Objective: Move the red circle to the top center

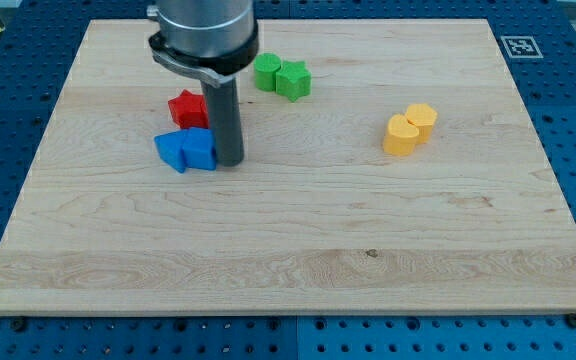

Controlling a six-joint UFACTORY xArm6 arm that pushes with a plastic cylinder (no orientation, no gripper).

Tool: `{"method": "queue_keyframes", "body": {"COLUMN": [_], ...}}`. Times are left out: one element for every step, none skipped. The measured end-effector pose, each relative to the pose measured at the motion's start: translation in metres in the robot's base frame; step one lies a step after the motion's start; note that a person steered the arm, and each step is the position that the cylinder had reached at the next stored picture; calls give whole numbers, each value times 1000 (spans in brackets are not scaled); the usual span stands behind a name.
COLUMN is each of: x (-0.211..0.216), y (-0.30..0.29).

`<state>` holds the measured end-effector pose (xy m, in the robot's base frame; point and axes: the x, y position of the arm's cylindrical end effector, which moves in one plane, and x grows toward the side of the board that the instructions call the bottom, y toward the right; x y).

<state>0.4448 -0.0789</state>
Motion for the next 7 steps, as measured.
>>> {"method": "queue_keyframes", "body": {"x": [-23,-49,-72,-102,-131,-161,-174], "y": [-9,-9,-9,-10,-18,-18,-8]}}
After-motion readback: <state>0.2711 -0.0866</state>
